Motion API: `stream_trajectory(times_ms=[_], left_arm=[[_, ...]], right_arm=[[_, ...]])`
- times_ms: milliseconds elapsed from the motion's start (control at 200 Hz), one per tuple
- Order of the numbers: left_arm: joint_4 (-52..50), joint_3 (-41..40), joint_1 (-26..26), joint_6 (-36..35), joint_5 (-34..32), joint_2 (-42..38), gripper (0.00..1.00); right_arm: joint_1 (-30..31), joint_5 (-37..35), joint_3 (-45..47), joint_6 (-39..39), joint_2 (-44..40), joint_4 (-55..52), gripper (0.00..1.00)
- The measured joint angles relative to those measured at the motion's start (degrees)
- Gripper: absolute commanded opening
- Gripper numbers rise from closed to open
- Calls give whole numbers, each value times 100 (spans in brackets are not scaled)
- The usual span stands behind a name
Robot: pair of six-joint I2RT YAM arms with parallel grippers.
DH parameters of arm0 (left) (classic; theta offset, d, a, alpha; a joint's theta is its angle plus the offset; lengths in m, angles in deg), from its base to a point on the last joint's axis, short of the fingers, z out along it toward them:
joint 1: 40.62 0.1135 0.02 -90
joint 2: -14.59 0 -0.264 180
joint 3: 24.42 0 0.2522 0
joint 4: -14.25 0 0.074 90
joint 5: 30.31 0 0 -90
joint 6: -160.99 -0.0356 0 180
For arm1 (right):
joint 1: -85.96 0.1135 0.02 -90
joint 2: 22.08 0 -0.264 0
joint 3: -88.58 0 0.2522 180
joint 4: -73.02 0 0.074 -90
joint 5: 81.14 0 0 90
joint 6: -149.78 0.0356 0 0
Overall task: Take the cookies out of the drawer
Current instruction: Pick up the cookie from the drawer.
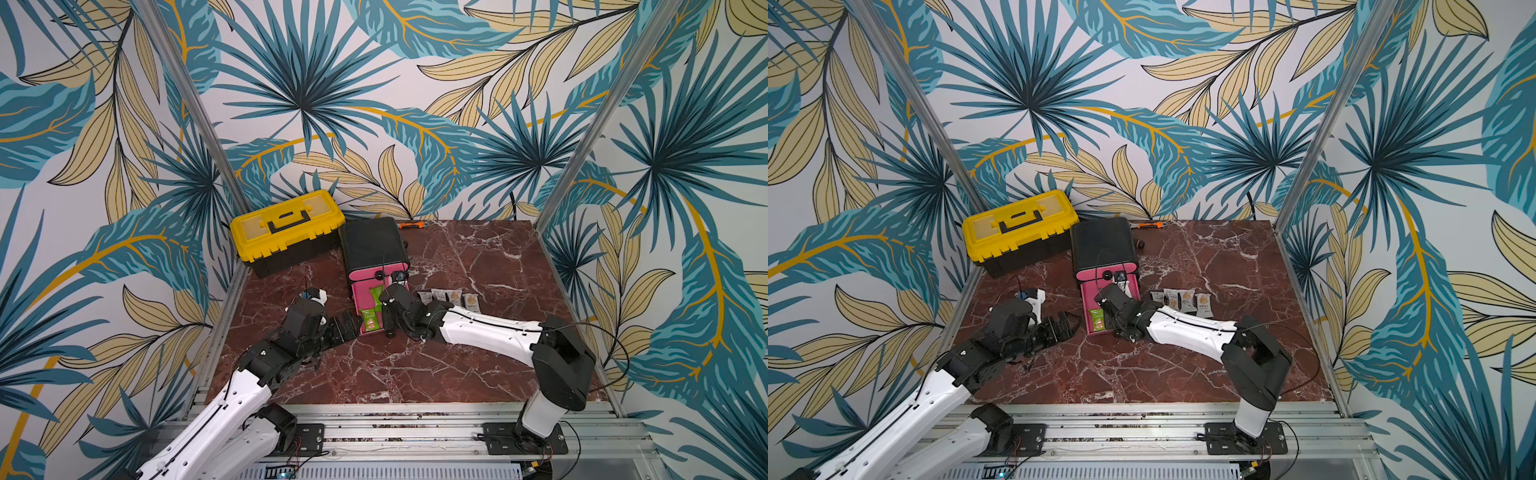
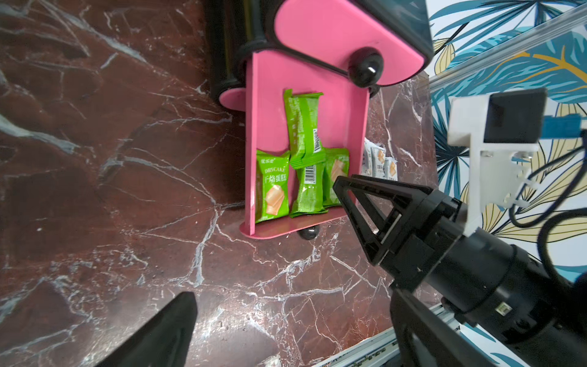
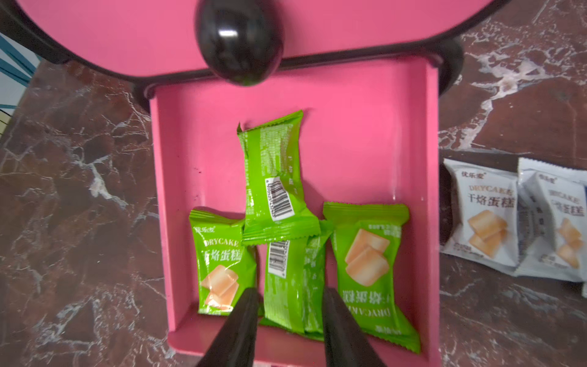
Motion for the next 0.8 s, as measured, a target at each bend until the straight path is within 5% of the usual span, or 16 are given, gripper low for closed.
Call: stream_trajectory(times_ms=[326,801], left_arm=[[133,153,-590,129,-450,433,100],[470,-122,-306,76,-1200,-223,100]], right_arm=[[-9,105,428,-116,-828,-120,48],[-127,590,-286,-201,695,-267,49]])
